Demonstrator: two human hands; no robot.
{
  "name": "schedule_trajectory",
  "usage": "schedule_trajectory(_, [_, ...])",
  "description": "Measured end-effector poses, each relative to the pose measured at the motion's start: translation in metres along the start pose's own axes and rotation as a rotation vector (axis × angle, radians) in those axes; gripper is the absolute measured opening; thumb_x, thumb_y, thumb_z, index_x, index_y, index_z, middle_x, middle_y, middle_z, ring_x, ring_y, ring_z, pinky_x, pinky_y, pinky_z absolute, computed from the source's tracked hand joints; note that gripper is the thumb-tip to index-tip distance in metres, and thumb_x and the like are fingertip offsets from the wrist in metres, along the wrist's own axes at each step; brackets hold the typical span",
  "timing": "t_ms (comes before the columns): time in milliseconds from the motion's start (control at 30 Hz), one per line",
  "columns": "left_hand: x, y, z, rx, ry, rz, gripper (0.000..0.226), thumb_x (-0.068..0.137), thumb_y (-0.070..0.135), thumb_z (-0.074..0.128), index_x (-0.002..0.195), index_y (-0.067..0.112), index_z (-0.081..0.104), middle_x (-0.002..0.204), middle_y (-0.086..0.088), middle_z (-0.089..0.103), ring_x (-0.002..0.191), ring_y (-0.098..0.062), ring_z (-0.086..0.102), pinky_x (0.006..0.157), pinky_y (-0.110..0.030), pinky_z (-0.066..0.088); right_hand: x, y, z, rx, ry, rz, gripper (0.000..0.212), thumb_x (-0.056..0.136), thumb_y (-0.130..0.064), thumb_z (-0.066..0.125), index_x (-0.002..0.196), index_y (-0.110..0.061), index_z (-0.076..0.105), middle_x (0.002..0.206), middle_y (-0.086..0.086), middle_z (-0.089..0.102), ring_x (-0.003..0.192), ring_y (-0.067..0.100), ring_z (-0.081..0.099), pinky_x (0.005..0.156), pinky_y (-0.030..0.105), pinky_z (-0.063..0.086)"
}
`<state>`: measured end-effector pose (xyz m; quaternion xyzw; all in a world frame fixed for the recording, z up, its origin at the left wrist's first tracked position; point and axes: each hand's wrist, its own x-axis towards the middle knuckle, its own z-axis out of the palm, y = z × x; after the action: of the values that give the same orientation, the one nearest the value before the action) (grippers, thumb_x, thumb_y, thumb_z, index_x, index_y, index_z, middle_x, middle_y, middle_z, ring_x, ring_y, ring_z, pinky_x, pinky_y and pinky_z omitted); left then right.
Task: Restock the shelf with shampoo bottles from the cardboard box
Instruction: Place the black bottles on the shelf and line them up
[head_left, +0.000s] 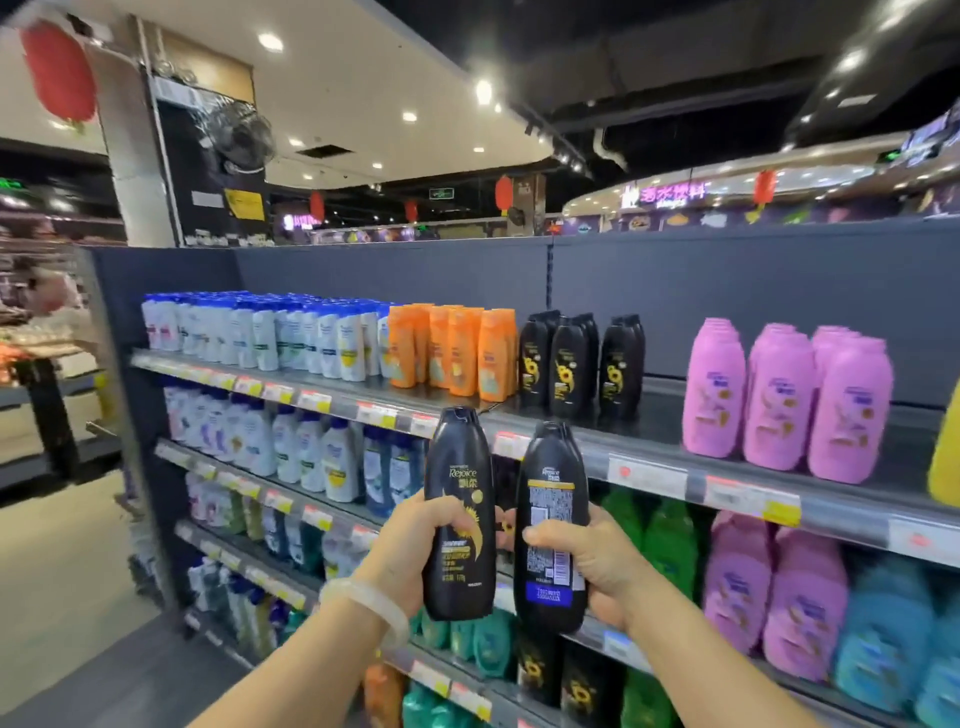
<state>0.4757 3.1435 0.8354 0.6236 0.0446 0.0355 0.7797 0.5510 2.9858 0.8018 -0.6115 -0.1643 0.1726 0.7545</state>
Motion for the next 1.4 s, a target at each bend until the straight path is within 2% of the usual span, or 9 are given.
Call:
schedule_trajectory(100, [0.009, 0.027, -0.057, 0.026, -0.023, 0.014, 0.009, 0.071, -0.007, 0.048, 0.071, -0.002, 0.055, 0.054, -0.008, 0.062, 0.043, -0.021, 0.059, 0.047, -0.025, 0.049, 0.029, 0.001, 0.059, 0.013, 0.007, -0.016, 0.065, 0.043, -0.011, 0.076, 0.104, 0.007, 0.061, 0.092, 0.028, 0.068, 0.078, 0.035, 0.066, 0.075, 0.05, 0.056])
schedule_trajectory(200, [0.032, 0.046, -0.097, -0.01, -0.114, 0.028, 0.025, 0.07, -0.007, 0.049, 0.092, -0.007, 0.06, 0.074, -0.016, 0.071, 0.061, -0.028, 0.066, 0.056, -0.032, 0.055, 0.054, -0.007, 0.093, 0.016, 0.011, -0.045, 0.039, 0.054, -0.004, 0.066, 0.093, 0.0, 0.066, 0.071, 0.012, 0.072, 0.06, 0.024, 0.068, 0.056, 0.033, 0.056])
schedule_trajectory(367, [0.086, 0.053, -0.119, -0.073, -0.241, 0.019, 0.016, 0.075, -0.01, 0.044, 0.078, -0.001, 0.057, 0.055, -0.008, 0.066, 0.045, -0.021, 0.063, 0.044, -0.024, 0.051, 0.09, -0.017, 0.093, -0.033, 0.158, -0.078, 0.04, 0.055, -0.003, 0.071, 0.094, 0.001, 0.063, 0.075, 0.015, 0.069, 0.065, 0.027, 0.067, 0.066, 0.038, 0.057])
schedule_trajectory(500, [0.134, 0.053, -0.124, -0.082, -0.332, -0.04, 0.054, 0.052, 0.002, 0.054, 0.105, -0.009, 0.058, 0.088, -0.021, 0.065, 0.073, -0.032, 0.069, 0.06, -0.034, 0.055, 0.118, -0.027, 0.074, -0.022, 0.255, -0.122, 0.028, 0.068, 0.006, 0.069, 0.095, -0.002, 0.064, 0.073, 0.012, 0.073, 0.065, 0.023, 0.07, 0.065, 0.036, 0.059])
schedule_trajectory(600, [0.175, 0.057, -0.12, -0.073, -0.351, -0.034, 0.061, 0.04, 0.005, 0.061, 0.101, -0.005, 0.059, 0.094, -0.025, 0.06, 0.085, -0.036, 0.062, 0.073, -0.04, 0.049, 0.141, -0.037, 0.059, -0.042, 0.341, -0.182, 0.037, 0.063, 0.002, 0.071, 0.099, -0.003, 0.065, 0.086, 0.017, 0.072, 0.077, 0.03, 0.069, 0.073, 0.044, 0.057])
schedule_trajectory(767, [0.233, 0.07, -0.104, -0.123, -0.482, -0.09, 0.027, 0.071, 0.001, 0.047, 0.091, 0.001, 0.065, 0.077, -0.01, 0.07, 0.066, -0.024, 0.069, 0.058, -0.033, 0.054, 0.165, -0.053, 0.03, -0.05, 0.49, -0.222, 0.023, 0.077, 0.009, 0.06, 0.096, -0.003, 0.064, 0.077, 0.012, 0.074, 0.071, 0.024, 0.072, 0.068, 0.042, 0.06])
schedule_trajectory(933, [0.283, 0.08, -0.091, -0.107, -0.604, -0.053, 0.053, 0.057, 0.005, 0.052, 0.109, -0.001, 0.06, 0.092, -0.012, 0.071, 0.08, -0.027, 0.071, 0.06, -0.033, 0.055, 0.179, -0.062, 0.004, -0.061, 0.636, -0.249, 0.045, 0.06, 0.001, 0.071, 0.104, -0.002, 0.063, 0.086, 0.016, 0.073, 0.075, 0.03, 0.07, 0.066, 0.042, 0.059])
schedule_trajectory(1133, [0.336, 0.076, -0.086, -0.106, -0.751, -0.046, 0.052, 0.052, 0.002, 0.051, 0.104, -0.002, 0.06, 0.088, -0.015, 0.071, 0.08, -0.032, 0.071, 0.06, -0.034, 0.054, 0.187, -0.064, -0.024, -0.038, 0.865, -0.285, 0.036, 0.062, 0.004, 0.071, 0.096, -0.004, 0.065, 0.07, 0.008, 0.073, 0.061, 0.024, 0.069, 0.07, 0.046, 0.056])
schedule_trajectory(1400, [0.377, 0.065, -0.066, -0.126, -0.758, -0.046, 0.058, 0.05, 0.001, 0.056, 0.107, -0.005, 0.061, 0.095, -0.019, 0.069, 0.081, -0.031, 0.068, 0.065, -0.037, 0.055, 0.201, -0.071, -0.054, -0.048, 0.933, -0.324, 0.046, 0.057, 0.0, 0.071, 0.103, -0.002, 0.064, 0.094, 0.019, 0.07, 0.089, 0.039, 0.063, 0.085, 0.052, 0.052])
